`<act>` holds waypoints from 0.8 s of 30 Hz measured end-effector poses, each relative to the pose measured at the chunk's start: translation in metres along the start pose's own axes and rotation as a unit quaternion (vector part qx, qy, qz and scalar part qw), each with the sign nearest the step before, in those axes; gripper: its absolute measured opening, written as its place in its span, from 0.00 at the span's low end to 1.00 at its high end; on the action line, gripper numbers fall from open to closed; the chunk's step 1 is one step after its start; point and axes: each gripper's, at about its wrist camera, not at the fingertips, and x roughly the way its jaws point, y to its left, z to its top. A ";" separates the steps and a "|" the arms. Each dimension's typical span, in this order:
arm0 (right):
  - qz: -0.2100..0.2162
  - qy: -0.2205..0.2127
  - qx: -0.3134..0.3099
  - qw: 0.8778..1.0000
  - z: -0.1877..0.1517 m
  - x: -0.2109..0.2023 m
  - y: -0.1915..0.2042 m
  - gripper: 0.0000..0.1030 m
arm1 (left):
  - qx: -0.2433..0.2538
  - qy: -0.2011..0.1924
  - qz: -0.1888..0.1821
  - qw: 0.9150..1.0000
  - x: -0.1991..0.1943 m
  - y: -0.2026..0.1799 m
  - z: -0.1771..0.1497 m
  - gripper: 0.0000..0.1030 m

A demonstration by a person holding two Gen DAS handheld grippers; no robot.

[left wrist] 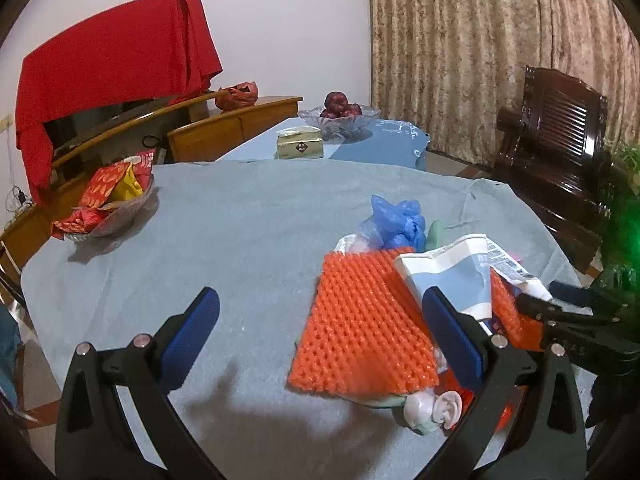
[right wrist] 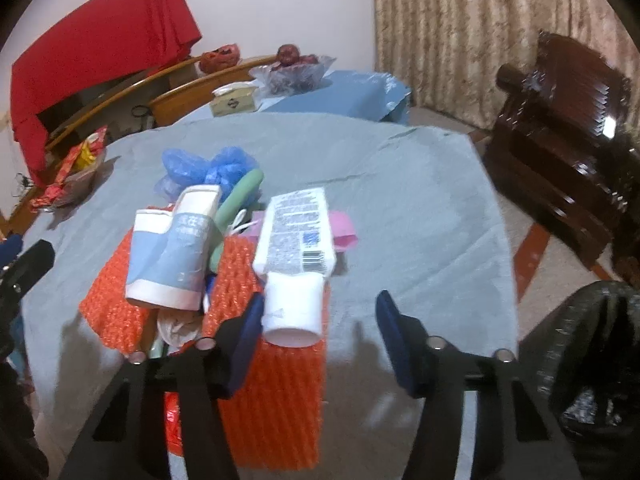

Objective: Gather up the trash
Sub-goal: 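Reach the right tool to the white tube and close on it, then grasp the blue-and-white paper cup with the left tool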

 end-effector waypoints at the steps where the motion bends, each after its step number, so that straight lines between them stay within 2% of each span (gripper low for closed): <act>1: 0.012 0.005 0.003 1.000 0.000 0.004 0.000 0.45 | -0.004 0.001 -0.002 1.000 0.001 0.000 0.000 0.95; 2: 0.023 0.007 0.006 1.000 0.001 0.006 0.000 0.37 | -0.009 0.002 -0.005 1.000 0.002 0.000 0.000 0.95; 4: 0.043 0.010 0.005 0.999 0.002 0.007 0.000 0.28 | -0.017 0.009 -0.010 1.000 0.004 -0.001 -0.001 0.95; 7: 0.048 0.002 0.000 0.999 0.002 0.001 0.000 0.28 | -0.022 0.021 -0.021 0.999 0.008 -0.006 0.001 0.95; 16: 0.051 -0.023 0.021 0.998 -0.001 -0.025 -0.017 0.28 | 0.012 0.014 -0.058 0.998 0.005 -0.042 -0.001 0.95; 22: 0.034 -0.030 0.029 0.999 -0.004 -0.035 -0.030 0.28 | 0.024 0.027 -0.078 0.996 0.020 -0.067 -0.001 0.95; 24: 0.033 -0.031 0.032 0.998 -0.004 -0.036 -0.034 0.28 | 0.027 0.035 -0.081 0.996 0.030 -0.075 -0.001 0.91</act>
